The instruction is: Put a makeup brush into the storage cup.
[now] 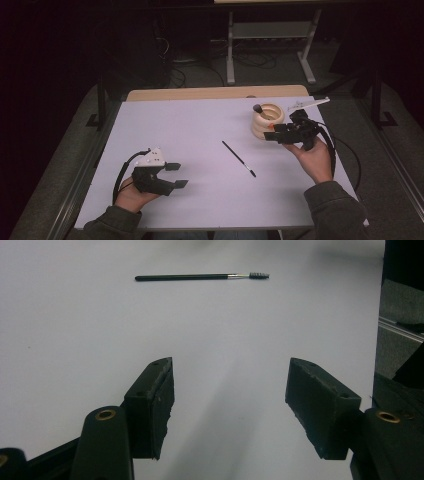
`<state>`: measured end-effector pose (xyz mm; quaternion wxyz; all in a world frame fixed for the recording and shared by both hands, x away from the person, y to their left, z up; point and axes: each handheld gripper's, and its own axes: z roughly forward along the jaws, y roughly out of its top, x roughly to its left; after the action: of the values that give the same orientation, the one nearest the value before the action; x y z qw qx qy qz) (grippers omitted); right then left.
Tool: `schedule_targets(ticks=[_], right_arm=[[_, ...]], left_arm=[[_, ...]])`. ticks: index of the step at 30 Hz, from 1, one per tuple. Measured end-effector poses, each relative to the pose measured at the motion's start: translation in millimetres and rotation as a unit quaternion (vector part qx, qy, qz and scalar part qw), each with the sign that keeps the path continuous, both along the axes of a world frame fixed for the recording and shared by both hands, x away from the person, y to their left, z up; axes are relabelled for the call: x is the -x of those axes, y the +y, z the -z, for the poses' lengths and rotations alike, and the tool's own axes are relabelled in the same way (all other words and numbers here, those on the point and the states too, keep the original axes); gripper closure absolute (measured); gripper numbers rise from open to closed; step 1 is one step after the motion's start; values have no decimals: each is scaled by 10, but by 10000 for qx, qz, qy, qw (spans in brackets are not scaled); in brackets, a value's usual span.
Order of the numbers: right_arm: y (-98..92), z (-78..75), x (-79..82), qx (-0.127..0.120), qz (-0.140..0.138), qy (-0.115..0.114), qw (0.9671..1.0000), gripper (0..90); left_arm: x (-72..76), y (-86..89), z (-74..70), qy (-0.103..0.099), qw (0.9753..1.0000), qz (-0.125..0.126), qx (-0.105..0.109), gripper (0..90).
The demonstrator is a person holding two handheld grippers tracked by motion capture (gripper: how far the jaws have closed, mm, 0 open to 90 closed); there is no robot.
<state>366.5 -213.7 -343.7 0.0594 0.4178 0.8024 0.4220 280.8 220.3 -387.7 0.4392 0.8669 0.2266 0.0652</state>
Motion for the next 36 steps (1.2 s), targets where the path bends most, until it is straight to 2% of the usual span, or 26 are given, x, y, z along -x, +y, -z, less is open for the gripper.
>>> schedule_targets(ticks=[2, 3, 16, 19, 22, 25, 29, 33, 36], right_arm=[[32, 0, 20, 73, -42, -11, 10000, 402], [66, 1, 36, 136, -113, -60, 9998, 400], [217, 13, 90, 233, -252, -5, 9994, 405], [274, 1, 119, 221, -311, -10, 9993, 411], [301, 9, 117, 247, -364, -48, 9990, 412], [401, 25, 140, 308, -443, 36, 9985, 419], [487, 47, 148, 441, -512, 49, 9977, 427], [536, 73, 143, 445, -543, 75, 9975, 435], [607, 114, 127, 536, -555, 110, 9970, 443]], left_arm=[[1, 0, -2, 17, 10000, -14, 25, 358], [-5, 2, -8, -12, 10000, 25, -36, 358], [3, 8, -13, 10, 10000, -5, -42, 357], [10, 7, -14, -26, 9999, -2, -118, 356], [14, 14, -25, -51, 9999, -35, -90, 356], [19, 9, -32, -53, 9999, -34, -95, 356], [21, 1, -31, -65, 9999, -34, -113, 356], [23, 9, -35, -53, 9999, -44, -77, 357], [21, 17, -36, -62, 9999, -37, -115, 357]])
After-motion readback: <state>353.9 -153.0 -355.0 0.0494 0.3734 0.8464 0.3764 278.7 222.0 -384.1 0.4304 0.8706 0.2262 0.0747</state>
